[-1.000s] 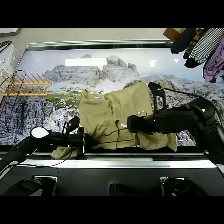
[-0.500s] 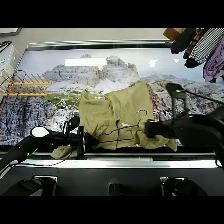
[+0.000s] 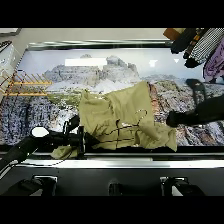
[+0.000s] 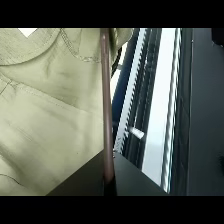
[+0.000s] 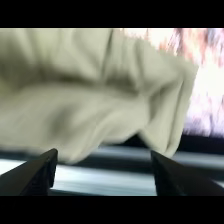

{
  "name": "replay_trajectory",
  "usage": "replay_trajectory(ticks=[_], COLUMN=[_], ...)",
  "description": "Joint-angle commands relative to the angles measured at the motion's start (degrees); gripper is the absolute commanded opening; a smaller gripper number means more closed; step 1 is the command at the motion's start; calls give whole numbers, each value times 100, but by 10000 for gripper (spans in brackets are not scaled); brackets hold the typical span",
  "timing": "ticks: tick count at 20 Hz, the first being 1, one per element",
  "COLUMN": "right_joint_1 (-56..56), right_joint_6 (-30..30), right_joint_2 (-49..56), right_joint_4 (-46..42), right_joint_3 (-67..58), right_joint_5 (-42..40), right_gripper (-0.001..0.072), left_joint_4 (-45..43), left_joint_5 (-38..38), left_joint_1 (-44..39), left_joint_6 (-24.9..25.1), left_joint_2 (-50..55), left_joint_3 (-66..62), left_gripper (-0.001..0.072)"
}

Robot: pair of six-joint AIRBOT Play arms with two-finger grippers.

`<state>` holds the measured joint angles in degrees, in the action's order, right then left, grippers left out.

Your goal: Fold the clothes and pants, and hang the long-sleeved shirts on hangers.

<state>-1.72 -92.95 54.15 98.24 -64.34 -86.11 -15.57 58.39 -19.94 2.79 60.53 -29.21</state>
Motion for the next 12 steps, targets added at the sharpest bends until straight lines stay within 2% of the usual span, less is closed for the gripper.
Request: replay_trajectory(ticks=[1, 2, 4, 5, 6, 7, 10, 12], right_joint_1=[-1408, -1510, -1545, -1534, -1519, -1539, -1285, -1285], right_joint_6=[-2092, -2645, -2820, -3506, -5322, -6522, -6725, -7010], right_joint_2=[455, 522, 566, 581, 579, 579, 754, 916], right_joint_4=[723, 603, 680, 1117, 1661, 1982, 1480, 1523], right_joint_3=[-4, -4, 4, 20, 76, 153, 435, 651], right_joint_5=[402, 417, 468, 363, -199, -444, -560, -533], right_gripper=[548, 490, 486, 486, 486, 488, 541, 556], left_joint_4=[-2, -2, -2, -2, -2, -2, -7, -7], left_joint_5=[7, 7, 7, 4, 4, 4, 7, 7], left_joint_1=[-2, -2, 0, -2, -2, -2, 4, 11], left_joint_6=[-44, -81, -90, -87, -87, -87, -175, -175], left_joint_2=[0, 0, 2, 2, 2, 2, 13, 31], left_joint_3=[-4, -4, -4, -4, -4, -4, -4, -4], left_gripper=[19, 19, 19, 19, 19, 19, 19, 19])
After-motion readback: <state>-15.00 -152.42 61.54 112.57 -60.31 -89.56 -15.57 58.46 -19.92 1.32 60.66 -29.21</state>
